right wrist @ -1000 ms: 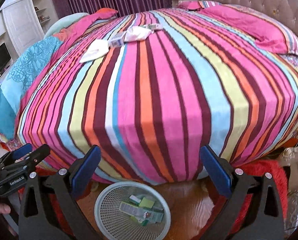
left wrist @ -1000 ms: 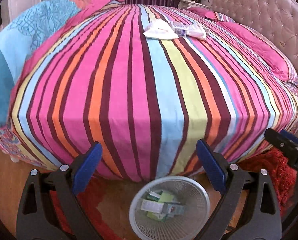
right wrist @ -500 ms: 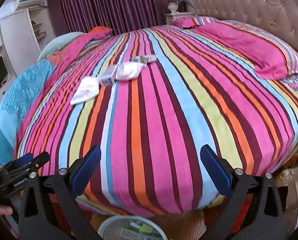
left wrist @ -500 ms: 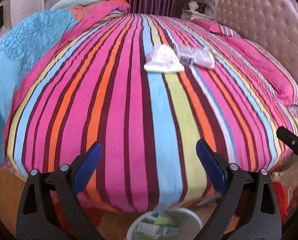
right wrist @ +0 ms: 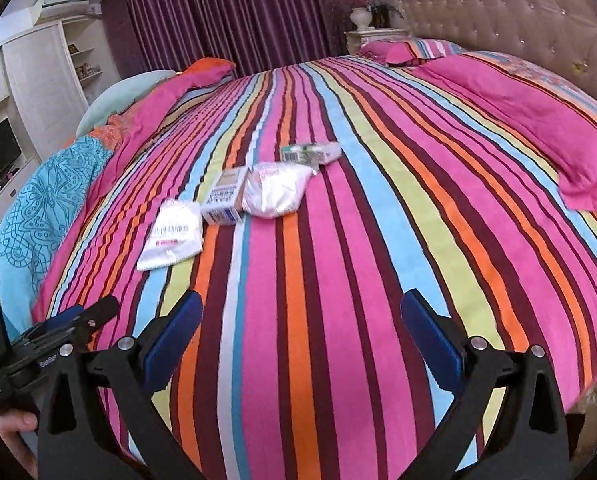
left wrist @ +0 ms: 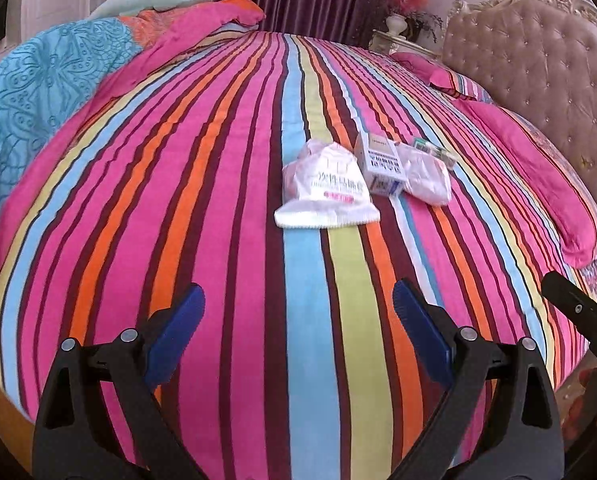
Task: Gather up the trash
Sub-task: 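Raise both tools from the wastebasket back toward the packets on the bed, then grasp the white toilet-seat-cover packet with the left tool while the right grasps a white pouch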
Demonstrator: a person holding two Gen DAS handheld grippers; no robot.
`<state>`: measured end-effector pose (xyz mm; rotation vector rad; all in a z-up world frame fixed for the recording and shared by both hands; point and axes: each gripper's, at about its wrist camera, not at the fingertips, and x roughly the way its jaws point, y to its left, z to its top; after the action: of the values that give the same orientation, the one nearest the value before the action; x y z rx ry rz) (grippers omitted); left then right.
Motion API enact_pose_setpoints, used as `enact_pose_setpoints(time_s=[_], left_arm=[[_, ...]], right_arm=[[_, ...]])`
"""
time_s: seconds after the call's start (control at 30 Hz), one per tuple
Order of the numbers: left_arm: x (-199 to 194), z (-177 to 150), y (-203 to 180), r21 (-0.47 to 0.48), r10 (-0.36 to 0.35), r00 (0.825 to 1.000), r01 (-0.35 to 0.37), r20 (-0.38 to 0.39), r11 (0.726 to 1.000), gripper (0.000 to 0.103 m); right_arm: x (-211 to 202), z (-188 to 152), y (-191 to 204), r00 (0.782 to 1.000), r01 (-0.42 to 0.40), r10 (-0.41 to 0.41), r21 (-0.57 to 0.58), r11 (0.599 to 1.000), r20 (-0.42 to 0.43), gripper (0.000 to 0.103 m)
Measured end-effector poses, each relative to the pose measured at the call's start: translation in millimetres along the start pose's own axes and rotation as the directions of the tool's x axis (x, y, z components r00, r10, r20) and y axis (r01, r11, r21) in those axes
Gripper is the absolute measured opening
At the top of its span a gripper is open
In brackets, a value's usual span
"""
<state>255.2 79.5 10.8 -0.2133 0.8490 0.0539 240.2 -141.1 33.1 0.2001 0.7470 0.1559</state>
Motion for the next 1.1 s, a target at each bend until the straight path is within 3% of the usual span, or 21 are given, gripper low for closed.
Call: enact_pose_setpoints(time_s=[0.57, 1.1], left_arm=[[71.4, 64.7, -15.0, 0.054, -0.007, 1.0, 0.008, -0.026, 0.999, 0.092], [116.5, 80.6, -17.9, 0.056, 0.008, 0.998, -0.004, -0.063, 0.998, 0.092]], right_arm=[[75.5, 52.5, 7.2, 0.997, -0.026, 0.024, -0.024, 0.999, -0.07, 0.095], [137.6, 83.1, 10.7, 0.992, -0.015, 0.016, 0.012, 1.0, -0.125, 0.095]])
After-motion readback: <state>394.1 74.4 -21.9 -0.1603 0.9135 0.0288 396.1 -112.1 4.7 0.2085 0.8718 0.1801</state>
